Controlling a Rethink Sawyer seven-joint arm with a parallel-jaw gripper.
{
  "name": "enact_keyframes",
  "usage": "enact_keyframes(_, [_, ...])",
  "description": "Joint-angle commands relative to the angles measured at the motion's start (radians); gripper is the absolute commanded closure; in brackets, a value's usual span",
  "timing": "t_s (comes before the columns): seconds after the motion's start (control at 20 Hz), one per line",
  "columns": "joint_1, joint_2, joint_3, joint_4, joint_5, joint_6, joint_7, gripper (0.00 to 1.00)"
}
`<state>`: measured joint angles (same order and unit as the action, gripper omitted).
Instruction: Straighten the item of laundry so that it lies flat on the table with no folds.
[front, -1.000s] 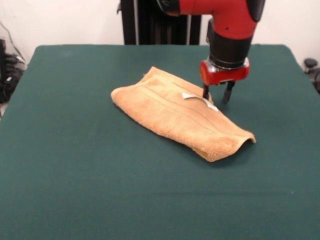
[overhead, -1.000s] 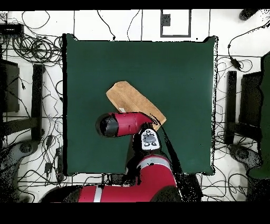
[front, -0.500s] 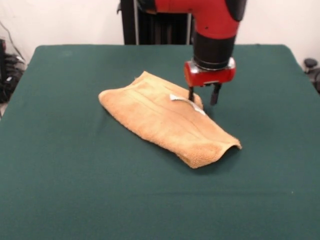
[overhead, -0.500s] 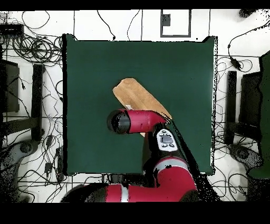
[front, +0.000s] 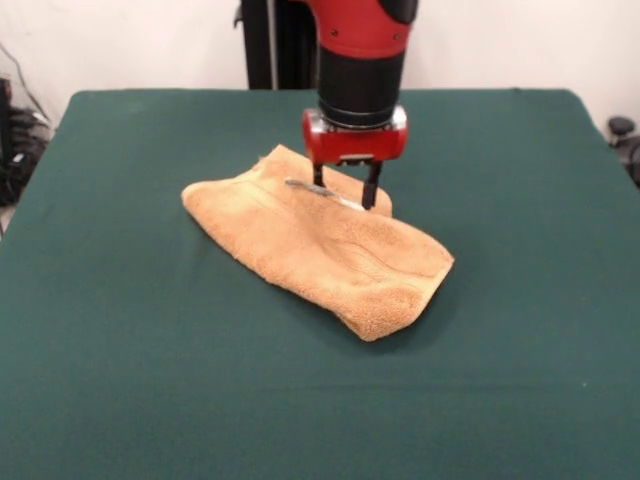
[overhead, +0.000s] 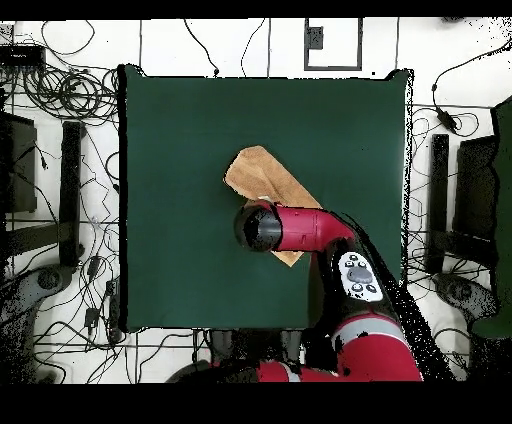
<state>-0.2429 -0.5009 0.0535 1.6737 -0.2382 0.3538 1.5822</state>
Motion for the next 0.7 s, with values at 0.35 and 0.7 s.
enact_keyframes(0.35, [0.031, 0.032, 0.043, 0.007, -0.078, -0.073, 0.088, 0.00])
enact_keyframes(0.7, [0.022, -0.007, 0.034, 0.046, -0.108, -0.089, 0.092, 0.00])
